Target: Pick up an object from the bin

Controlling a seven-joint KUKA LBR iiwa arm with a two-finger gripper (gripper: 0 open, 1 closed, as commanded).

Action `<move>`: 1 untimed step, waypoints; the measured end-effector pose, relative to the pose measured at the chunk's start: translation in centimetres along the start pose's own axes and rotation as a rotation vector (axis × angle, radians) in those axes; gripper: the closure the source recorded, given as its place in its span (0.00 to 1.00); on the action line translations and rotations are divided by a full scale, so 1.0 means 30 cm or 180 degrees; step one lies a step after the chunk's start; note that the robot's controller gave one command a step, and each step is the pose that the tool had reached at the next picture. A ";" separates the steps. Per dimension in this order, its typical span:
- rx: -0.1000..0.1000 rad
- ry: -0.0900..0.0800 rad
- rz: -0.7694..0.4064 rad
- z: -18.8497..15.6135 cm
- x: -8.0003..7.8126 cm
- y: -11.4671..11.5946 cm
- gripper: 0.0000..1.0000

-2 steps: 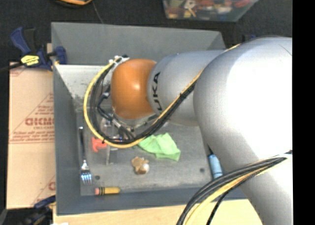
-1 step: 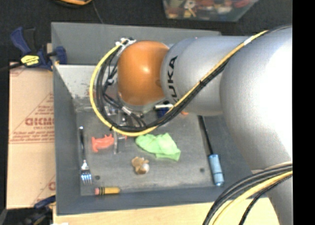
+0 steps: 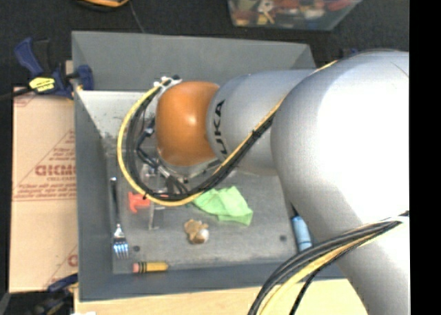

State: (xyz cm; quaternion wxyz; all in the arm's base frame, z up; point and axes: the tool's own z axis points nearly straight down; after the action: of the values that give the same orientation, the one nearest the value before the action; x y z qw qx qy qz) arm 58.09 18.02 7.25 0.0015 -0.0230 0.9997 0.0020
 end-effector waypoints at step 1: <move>-0.0006 -0.0065 -0.0341 0.006 -0.020 -0.022 0.00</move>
Offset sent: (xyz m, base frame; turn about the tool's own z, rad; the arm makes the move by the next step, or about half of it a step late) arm 0.0008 -0.0001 0.0007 -0.0044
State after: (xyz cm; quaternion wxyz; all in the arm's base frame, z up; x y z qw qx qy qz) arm 58.72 17.38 7.08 0.0118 -0.0764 0.9970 0.0030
